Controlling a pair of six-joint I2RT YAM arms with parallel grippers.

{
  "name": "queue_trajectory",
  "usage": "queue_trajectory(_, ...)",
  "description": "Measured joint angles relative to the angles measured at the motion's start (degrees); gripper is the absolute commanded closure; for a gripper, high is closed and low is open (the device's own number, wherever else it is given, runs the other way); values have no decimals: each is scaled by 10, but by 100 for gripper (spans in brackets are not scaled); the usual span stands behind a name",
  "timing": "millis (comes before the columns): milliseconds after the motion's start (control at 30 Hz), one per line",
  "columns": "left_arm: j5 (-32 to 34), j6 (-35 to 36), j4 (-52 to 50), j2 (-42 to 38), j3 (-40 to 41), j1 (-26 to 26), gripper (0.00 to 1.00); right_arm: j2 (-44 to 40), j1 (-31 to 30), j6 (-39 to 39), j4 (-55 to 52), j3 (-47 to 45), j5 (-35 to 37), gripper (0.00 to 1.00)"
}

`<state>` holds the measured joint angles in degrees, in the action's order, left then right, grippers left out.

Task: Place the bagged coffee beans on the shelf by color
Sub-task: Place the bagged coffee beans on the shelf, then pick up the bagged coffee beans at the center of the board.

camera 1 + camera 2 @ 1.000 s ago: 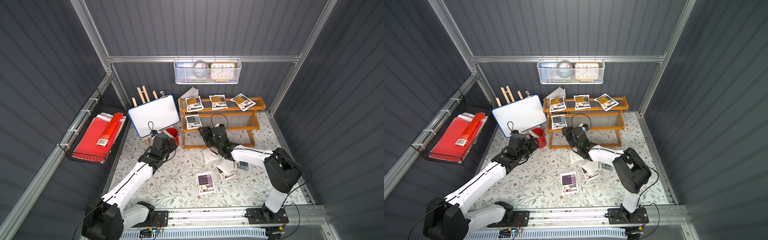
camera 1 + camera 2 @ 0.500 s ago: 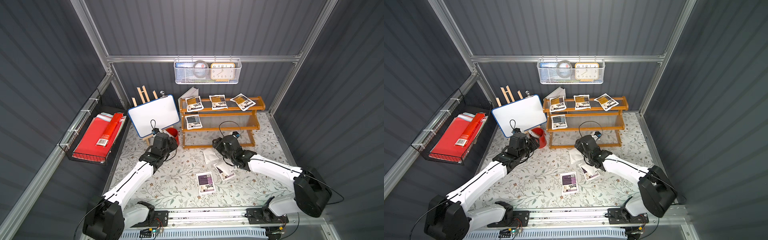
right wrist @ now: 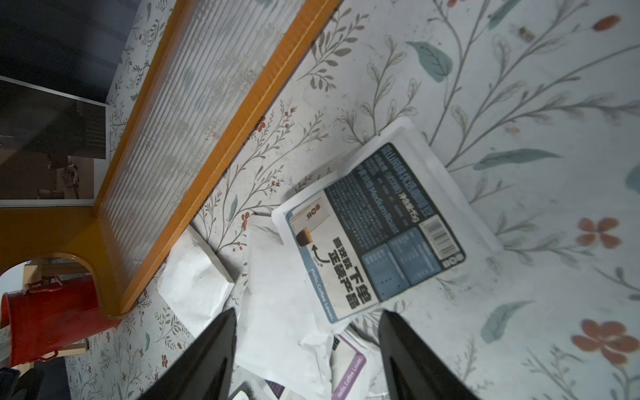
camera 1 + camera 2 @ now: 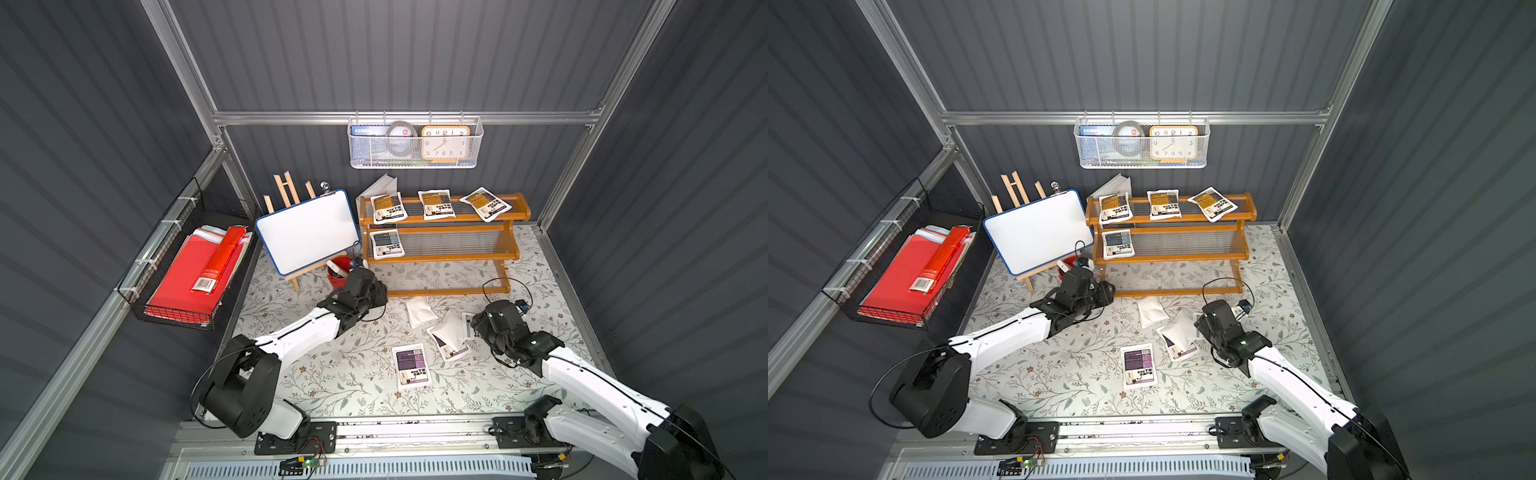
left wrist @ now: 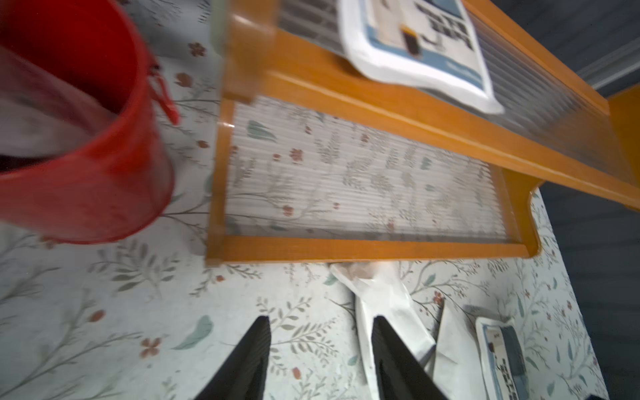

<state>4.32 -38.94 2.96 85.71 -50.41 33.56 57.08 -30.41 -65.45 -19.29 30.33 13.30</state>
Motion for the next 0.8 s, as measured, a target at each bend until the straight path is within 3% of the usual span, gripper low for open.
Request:
queue_trajectory(333,-7,33,17,103,-60,56,48,32,54,29,-47,0,-52,29)
queue_trajectory(800,-59,115,16,219,-183,125,48,41,167,50,-2,-31,-116,30)
